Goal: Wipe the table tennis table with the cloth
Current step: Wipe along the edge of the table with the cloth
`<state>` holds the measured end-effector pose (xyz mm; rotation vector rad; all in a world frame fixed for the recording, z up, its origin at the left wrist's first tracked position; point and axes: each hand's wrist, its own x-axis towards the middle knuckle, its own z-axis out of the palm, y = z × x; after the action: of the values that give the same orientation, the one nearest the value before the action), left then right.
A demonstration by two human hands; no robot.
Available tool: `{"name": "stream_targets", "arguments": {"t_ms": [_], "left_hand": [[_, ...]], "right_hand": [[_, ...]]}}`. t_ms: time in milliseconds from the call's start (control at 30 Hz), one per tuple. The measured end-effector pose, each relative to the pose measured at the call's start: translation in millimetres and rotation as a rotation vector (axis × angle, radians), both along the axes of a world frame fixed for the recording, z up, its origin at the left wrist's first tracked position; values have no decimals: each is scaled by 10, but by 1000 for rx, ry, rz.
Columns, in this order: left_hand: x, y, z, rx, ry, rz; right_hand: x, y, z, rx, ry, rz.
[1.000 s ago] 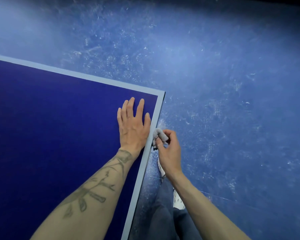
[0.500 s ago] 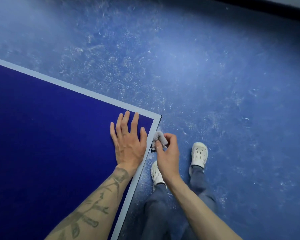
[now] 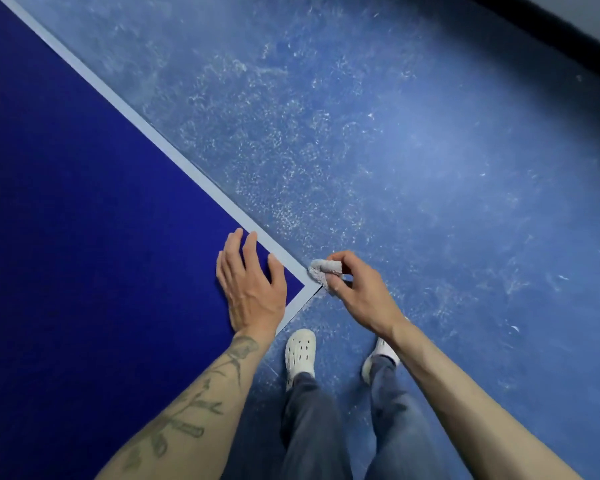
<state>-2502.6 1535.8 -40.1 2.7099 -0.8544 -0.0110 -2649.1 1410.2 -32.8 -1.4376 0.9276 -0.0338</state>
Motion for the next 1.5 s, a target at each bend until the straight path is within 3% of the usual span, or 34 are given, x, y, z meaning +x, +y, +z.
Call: {"name": "stream_targets", "arguments": {"t_ms": [100, 267, 500, 667, 800, 1033, 1300, 1500], "left_hand": [[5, -12, 7, 6, 1, 6], [0, -1, 21, 29, 8, 9], [391, -239, 110, -15, 4, 156], [1100, -519, 85, 19, 17, 352], [1284, -519, 20, 82, -14, 393], [1310, -502, -19, 75, -12, 410], [1312, -513, -3, 133, 4, 415], [1703, -651, 112, -29, 19, 492]], "right_hand": [[241, -205, -17, -34, 9, 167], [659, -291, 3, -23, -29, 241], [376, -367, 102, 19, 76, 329], [1181, -471, 102, 24, 10, 342], [1718, -524, 96, 36, -35, 319], [1463, -539, 143, 45, 113, 389], [2911, -719, 62, 60, -51, 389], [2439, -771, 24, 146, 49, 465]]}}
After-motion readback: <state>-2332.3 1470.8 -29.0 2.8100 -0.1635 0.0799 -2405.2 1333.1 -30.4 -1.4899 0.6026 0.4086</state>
